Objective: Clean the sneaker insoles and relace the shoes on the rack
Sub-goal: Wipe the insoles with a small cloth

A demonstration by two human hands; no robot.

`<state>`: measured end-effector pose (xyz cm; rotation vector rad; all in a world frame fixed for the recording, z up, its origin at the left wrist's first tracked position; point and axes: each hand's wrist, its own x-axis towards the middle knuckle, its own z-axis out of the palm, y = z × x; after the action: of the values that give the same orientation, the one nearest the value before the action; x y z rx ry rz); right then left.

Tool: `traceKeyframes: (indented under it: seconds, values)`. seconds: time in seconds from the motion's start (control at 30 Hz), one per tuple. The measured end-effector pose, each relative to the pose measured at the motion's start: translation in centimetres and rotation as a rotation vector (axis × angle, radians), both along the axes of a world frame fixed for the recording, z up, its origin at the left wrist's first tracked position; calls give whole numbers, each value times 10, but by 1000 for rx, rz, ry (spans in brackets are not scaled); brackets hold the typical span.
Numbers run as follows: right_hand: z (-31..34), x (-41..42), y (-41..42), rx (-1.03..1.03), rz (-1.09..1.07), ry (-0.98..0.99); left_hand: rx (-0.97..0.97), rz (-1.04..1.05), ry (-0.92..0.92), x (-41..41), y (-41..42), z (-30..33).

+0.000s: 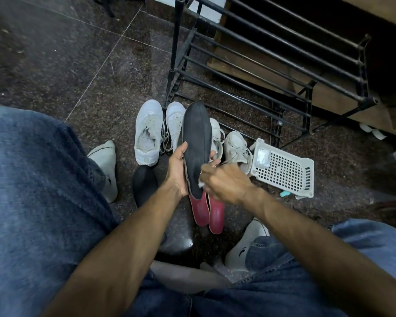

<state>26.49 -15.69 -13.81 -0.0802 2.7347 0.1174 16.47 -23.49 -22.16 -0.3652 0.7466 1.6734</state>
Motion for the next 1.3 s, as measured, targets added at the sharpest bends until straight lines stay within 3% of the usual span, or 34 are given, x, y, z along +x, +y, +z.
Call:
traceKeyframes:
  seconds: [0.1,0.3,0.5,0.7,0.87,1.07,1.2,1.3]
  values:
    - [2,-11,14,79,-115,67,-15,-6,19,5,-2,2]
    - [2,2,-5,-59,105,4,-3,32,-21,-3,-3,4]
    - [1,-13,10,61,-118,72,28,18,1,3,-4,4]
    - [-2,2,-7,-131,14,108,35,38,-10,1,-2,0]
    - [-2,-15,5,-75,-270,154,29,36,10,8,-2,-4]
    - [1,-10,-13,-250,-158,90,55,45,13,1,-2,-4]
    - [-9,-20,11,-152,-394,193,53,17,3,9,1,-7]
    - [-14,-24,10,-187,-514,248,57,-6,9,9,0,-7]
